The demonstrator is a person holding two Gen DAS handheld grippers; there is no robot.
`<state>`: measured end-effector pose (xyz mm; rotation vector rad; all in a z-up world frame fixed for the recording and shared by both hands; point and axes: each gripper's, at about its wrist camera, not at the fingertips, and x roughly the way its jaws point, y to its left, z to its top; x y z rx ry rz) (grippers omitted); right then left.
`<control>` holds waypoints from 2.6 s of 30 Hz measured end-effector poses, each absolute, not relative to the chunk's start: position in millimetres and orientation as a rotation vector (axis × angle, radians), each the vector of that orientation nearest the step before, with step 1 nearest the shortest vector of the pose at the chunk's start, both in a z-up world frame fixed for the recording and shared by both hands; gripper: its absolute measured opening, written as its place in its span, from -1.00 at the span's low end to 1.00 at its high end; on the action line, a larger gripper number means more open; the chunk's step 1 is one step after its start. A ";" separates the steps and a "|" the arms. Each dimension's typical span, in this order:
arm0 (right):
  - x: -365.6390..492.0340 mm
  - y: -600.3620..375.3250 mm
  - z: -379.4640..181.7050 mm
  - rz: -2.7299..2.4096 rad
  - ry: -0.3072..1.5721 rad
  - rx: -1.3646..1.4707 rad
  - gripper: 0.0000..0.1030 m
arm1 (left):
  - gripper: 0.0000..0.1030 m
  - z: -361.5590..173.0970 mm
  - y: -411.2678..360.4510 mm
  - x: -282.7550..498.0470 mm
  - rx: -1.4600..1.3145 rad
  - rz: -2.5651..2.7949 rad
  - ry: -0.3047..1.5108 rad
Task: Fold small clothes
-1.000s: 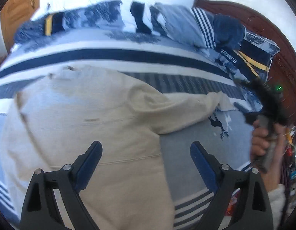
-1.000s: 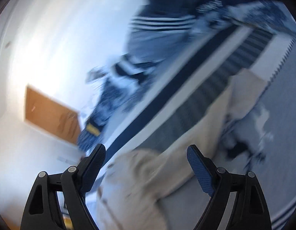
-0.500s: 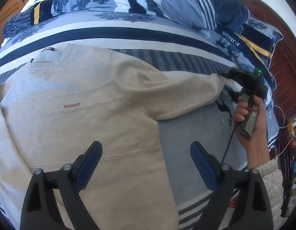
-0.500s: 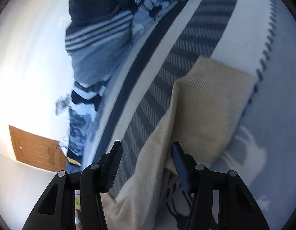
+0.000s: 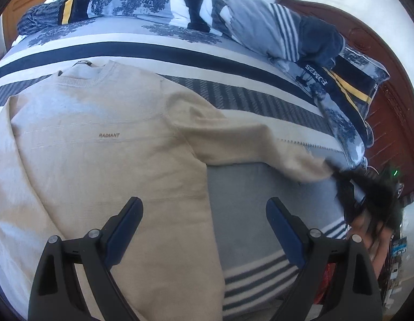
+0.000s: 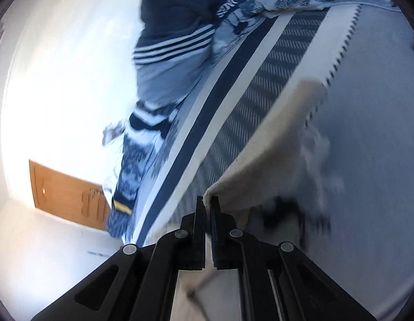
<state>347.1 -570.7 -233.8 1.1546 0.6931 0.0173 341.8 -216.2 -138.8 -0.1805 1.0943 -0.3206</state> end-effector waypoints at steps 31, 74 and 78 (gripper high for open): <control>312.5 -431.0 -133.2 0.194 0.557 0.623 -0.85 | 0.80 -105.0 -126.5 298.6 -0.317 -0.297 1.083; 402.7 -362.3 -236.6 0.440 0.956 0.979 -0.90 | -0.87 -157.2 39.5 195.8 -0.288 -0.093 1.138; 400.0 -332.7 -262.0 0.461 1.082 0.898 -0.85 | -0.48 -203.7 55.2 198.5 -0.130 0.138 1.269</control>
